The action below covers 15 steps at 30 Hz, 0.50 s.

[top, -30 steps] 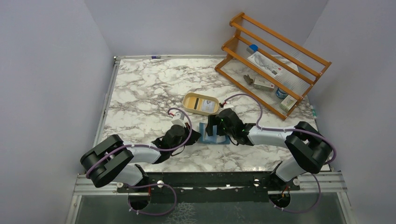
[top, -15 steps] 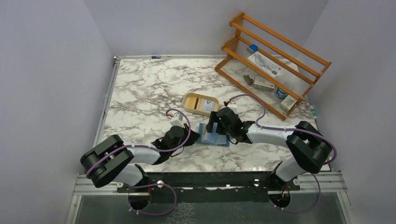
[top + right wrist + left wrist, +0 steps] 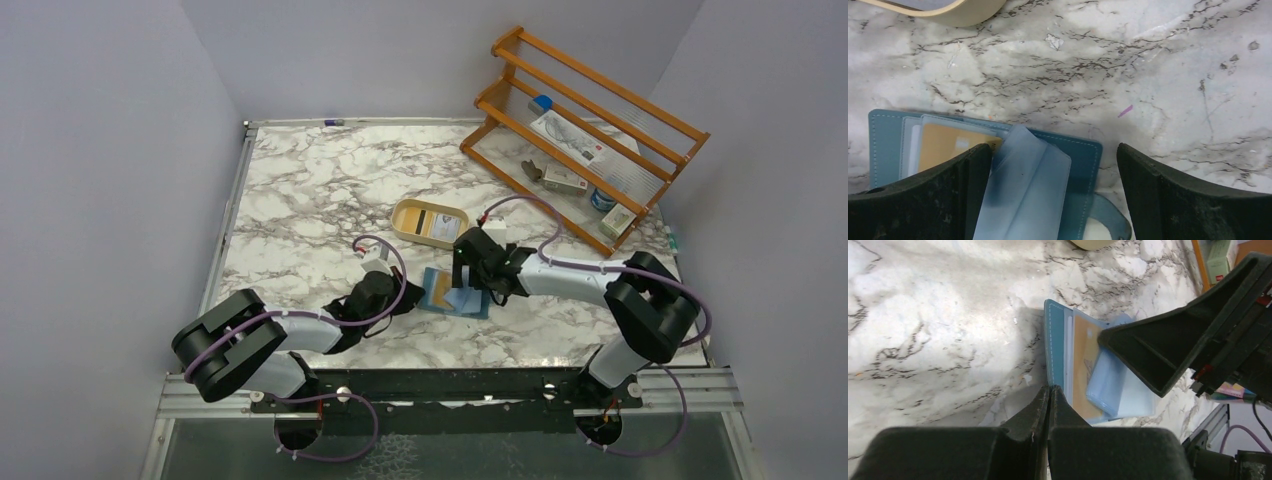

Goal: Take the credit cards out of the card holder

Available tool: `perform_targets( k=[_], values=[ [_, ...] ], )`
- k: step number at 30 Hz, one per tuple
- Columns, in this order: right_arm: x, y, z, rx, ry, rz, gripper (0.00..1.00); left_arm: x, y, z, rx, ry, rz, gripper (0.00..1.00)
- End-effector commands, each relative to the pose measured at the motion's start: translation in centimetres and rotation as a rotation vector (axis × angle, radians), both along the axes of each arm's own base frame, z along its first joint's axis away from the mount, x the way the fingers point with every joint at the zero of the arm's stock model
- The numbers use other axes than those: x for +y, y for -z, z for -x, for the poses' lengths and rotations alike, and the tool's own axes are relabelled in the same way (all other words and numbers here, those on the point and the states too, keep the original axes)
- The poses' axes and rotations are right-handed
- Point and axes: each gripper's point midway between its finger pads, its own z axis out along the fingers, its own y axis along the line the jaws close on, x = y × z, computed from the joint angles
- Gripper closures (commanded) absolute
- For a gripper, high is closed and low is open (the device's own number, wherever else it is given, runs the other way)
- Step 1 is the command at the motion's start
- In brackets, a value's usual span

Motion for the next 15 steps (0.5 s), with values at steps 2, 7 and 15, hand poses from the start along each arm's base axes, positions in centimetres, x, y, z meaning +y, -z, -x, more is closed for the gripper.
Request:
perform_targets(
  k=[2, 7, 15],
  values=[
    [-5.9, 1.3, 2.2, 0.101, -0.008, 0.326, 0.0, 2.0, 0.7, -0.9, -0.003, -0.089, -0.055, 1.0],
    [-7.0, -0.9, 1.6, 0.077, 0.006, 0.406, 0.0, 2.6, 0.8, -1.4, 0.006, -0.126, -0.071, 1.0],
    [-7.5, -4.5, 1.4, 0.039, -0.009, 0.415, 0.0, 3.0, 1.2, -2.0, 0.009, -0.162, -0.102, 1.0]
  ],
)
